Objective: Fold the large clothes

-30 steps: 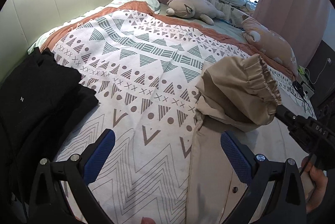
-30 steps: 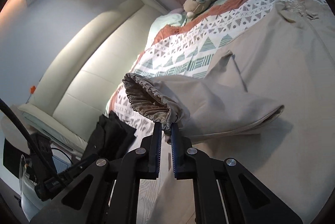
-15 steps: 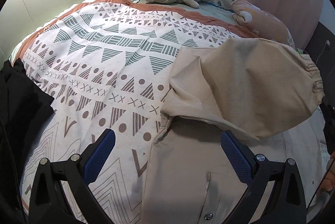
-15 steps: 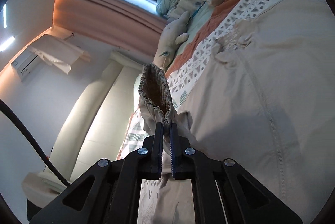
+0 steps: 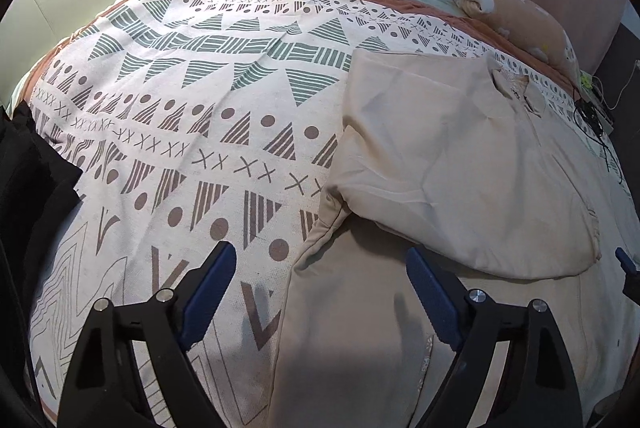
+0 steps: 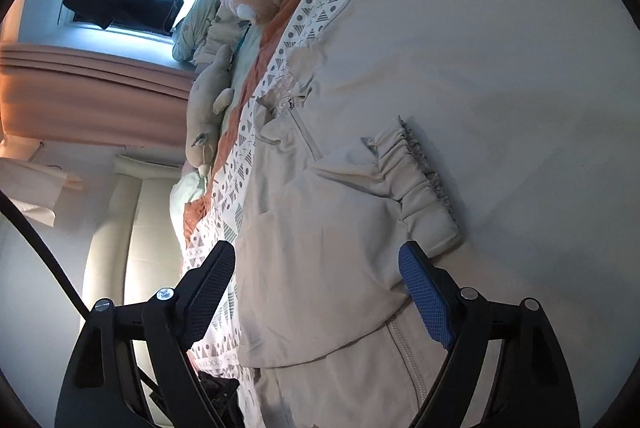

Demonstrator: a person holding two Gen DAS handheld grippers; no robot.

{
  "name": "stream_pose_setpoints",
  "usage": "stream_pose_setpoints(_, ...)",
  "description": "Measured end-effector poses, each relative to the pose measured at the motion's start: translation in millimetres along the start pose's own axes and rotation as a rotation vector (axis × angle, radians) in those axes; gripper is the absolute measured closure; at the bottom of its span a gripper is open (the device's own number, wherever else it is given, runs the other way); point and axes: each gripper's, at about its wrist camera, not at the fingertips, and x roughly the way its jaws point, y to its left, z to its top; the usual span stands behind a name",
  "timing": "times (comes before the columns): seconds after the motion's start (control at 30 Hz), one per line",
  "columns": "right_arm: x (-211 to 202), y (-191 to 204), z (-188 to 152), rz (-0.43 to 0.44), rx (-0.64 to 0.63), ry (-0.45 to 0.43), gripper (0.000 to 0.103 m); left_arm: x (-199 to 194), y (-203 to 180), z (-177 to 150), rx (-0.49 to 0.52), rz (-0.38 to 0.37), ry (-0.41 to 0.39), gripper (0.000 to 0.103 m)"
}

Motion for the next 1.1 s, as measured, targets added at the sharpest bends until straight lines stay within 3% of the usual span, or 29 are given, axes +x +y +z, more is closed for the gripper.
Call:
stream_pose_setpoints(0.17, -6, -20, -12, -0.144, 0.058, -0.007, 0.020, 8, -4, -2, 0.014, -0.031, 0.025, 0.021)
stream_pose_setpoints(0.27, -3, -32, -18, -0.126, 0.117, 0.067, 0.025, 18, -6, 0, 0.020, -0.025, 0.048, 0.029)
stream_pose_setpoints(0.33, 4, -38, -18, -0.111, 0.144, 0.107, 0.041, 23, -7, 0, 0.027, -0.026, 0.055, 0.032)
stream_pose_setpoints(0.57, 36, -39, 13, -0.119, 0.066, 0.115, 0.079, 45, -10, 1, 0.066, 0.031, 0.083, 0.033)
stream_pose_setpoints(0.63, 44, -47, 20, -0.107, 0.082, 0.124, 0.090, 52, -8, 2, 0.066, 0.056, 0.090, 0.042)
stream_pose_setpoints(0.8, 46, -50, 47, -0.116, 0.055, 0.078, 0.093, 56, 13, 7, 0.006, 0.124, 0.067, 0.043)
stream_pose_setpoints(0.9, 40, -56, 56, -0.110, 0.074, 0.046, 0.094, 58, 23, 7, -0.038, 0.088, 0.073, 0.043)
stream_pose_setpoints(1.1, 29, -63, 60, -0.138, 0.081, -0.020, 0.095, 60, 22, 8, -0.025, 0.101, 0.074, 0.043)
